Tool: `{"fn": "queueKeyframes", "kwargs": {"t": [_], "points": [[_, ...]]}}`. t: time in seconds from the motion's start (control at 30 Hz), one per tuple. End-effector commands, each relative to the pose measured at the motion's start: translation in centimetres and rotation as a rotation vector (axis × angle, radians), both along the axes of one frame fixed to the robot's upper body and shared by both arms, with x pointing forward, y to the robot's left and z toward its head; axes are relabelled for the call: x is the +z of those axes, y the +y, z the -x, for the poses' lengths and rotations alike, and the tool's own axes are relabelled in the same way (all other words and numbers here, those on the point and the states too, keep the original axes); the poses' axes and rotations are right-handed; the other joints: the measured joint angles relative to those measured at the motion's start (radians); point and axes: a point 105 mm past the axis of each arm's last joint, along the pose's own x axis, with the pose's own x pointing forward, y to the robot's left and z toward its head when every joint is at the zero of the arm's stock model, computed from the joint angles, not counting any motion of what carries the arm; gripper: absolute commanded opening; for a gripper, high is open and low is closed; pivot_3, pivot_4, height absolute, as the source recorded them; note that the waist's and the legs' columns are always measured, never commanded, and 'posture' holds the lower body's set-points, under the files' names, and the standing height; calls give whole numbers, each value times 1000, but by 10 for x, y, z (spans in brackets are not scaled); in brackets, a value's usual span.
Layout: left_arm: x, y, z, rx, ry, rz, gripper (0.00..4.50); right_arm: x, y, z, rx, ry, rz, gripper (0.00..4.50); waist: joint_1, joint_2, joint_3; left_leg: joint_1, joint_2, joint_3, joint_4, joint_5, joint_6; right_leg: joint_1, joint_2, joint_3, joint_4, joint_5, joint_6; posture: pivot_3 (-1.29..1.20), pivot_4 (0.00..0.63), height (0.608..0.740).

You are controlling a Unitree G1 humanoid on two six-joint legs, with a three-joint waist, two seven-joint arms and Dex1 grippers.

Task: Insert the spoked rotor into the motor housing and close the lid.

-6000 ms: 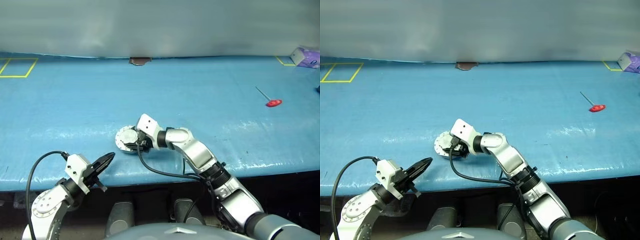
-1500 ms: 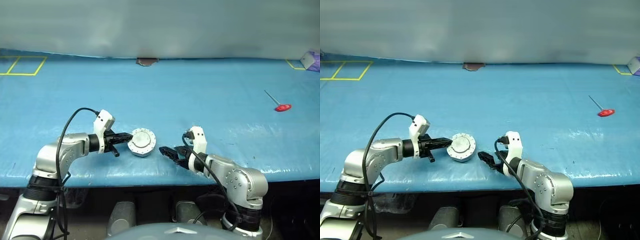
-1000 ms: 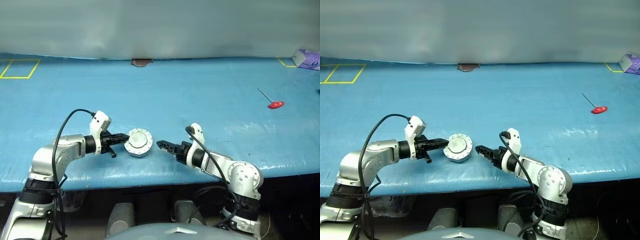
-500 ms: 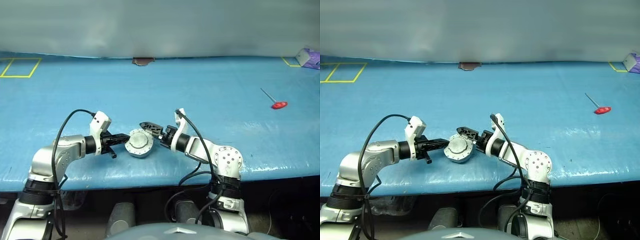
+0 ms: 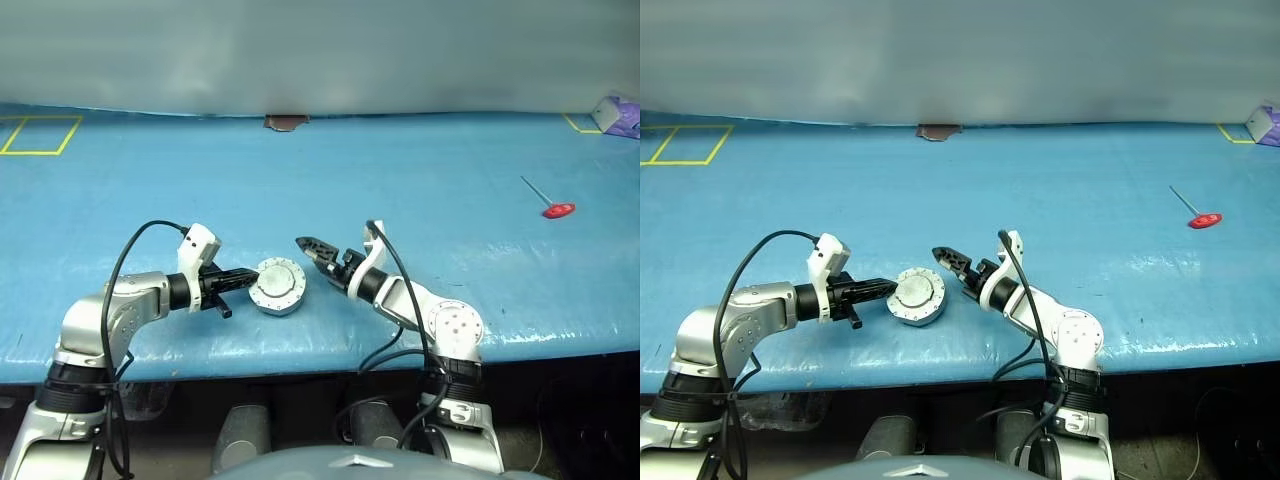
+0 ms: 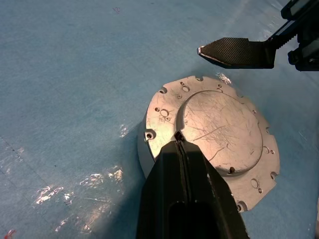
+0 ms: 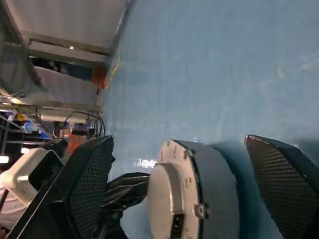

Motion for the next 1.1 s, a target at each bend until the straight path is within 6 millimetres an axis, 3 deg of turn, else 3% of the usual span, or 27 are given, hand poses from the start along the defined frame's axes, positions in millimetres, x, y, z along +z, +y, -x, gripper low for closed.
{"fn": "queueKeyframes", "kwargs": {"t": [0.03, 0.13, 0.53, 0.9, 1.0, 1.1], "points": [[-6, 0, 5, -1, 32, -13, 0, -6, 27, 22, 79, 52, -86, 4454, 0, 0, 0, 0, 0, 0, 0, 0, 0, 0, 0, 0, 0, 0, 0, 0, 150, 740], [-6, 0, 5, -1, 33, -14, 0, -12, 26, 26, 91, 76, -88, 4454, -1, 0, 0, 1, 0, 0, 0, 0, 0, 0, 0, 0, 0, -1, 1, 0, 150, 740], [-7, 0, 6, 2, 37, -13, 0, -6, 45, 48, 213, 112, -173, 4454, 0, 0, 0, 1, 0, 0, 0, 0, 0, 1, 0, 1, 0, -2, 1, 0, 150, 740], [-7, 0, 6, 3, 35, -11, 0, -9, 40, 47, 170, 138, -195, 4454, 0, 0, 0, 1, 1, 0, 1, 0, 0, 1, 0, 1, 0, -4, -2, 0, 150, 740], [-7, 0, 6, 3, 35, -12, 0, -9, 38, 45, 145, 139, -207, 3866, 0, 0, 0, 1, 1, 0, 1, 0, 0, 0, 0, 1, 0, -4, -2, 0, 150, 740], [-7, 0, 6, 3, 36, -12, 0, -8, 37, 44, 139, 137, -214, 2881, 0, 0, 0, 1, 1, 0, 1, 0, 0, 0, 0, 2, 0, -4, -2, 0, 150, 740]]}}
